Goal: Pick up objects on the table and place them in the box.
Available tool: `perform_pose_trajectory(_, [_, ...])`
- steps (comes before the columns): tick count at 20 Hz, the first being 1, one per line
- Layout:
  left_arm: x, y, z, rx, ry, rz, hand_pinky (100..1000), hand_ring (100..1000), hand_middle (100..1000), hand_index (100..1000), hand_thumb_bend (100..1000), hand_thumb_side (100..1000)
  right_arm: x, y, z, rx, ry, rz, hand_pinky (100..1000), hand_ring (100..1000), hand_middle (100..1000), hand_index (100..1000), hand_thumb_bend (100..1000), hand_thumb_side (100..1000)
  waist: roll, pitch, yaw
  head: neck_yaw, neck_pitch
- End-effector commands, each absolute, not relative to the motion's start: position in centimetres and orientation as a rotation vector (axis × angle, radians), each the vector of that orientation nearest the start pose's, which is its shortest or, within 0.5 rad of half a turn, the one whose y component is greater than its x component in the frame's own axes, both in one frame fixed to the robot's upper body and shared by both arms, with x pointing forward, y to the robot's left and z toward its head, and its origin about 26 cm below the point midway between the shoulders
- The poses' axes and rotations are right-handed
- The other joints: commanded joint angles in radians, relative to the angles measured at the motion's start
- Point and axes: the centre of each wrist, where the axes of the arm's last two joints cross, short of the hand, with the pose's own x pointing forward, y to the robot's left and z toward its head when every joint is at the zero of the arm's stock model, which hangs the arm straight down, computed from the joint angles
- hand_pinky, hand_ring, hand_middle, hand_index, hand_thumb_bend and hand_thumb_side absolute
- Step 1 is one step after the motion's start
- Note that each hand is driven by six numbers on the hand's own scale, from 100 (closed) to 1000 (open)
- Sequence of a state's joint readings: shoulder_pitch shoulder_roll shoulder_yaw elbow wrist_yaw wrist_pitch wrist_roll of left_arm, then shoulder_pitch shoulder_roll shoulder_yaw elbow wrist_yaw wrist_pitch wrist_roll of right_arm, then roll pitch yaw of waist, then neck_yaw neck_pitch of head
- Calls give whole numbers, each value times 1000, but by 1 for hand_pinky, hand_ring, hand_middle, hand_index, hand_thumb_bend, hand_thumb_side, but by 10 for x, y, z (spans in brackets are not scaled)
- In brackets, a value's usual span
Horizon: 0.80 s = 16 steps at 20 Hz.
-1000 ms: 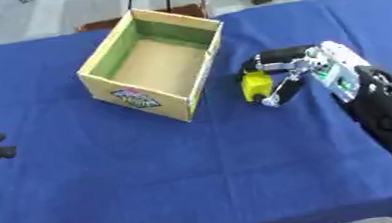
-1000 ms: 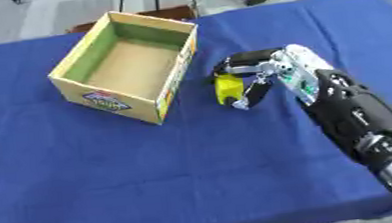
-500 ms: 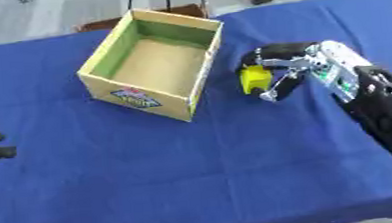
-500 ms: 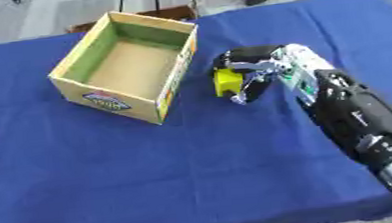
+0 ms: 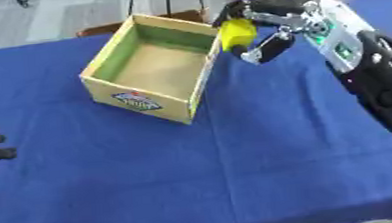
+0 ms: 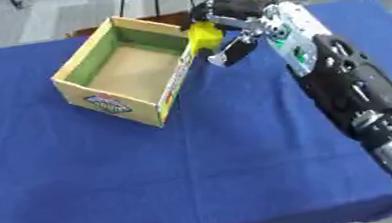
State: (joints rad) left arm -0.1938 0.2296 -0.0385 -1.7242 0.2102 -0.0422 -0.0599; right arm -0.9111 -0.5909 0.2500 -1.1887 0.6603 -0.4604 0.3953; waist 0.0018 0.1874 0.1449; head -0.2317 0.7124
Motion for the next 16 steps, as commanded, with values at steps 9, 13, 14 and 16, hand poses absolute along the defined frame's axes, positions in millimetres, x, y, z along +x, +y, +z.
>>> perform_pose_trajectory(9, [323,252,109,-186,-1976,-222,728,516,587,740,636,925,482,-242,252,-783,-1737,1747,440,351,726,884,100,100,-13,3,141,-55,-29])
perform_pose_trajectory(13, [324,248,110,-201,-1983,-220,729,516,586,740,636,926,491,-235,236,-777,-1668,1757,473,381,750,885,100,100,-10,15,179,-81,-42])
perform_pose_trajectory(14, [324,248,111,-202,-1985,-219,729,516,586,740,636,926,493,-236,232,-778,-1645,1764,482,388,755,885,100,100,-8,18,183,-86,-44])
perform_pose_trajectory(16, [324,248,111,-201,-1985,-218,729,516,586,740,635,927,495,-238,225,-787,-1602,1766,498,406,764,886,100,100,-4,23,185,-93,-46])
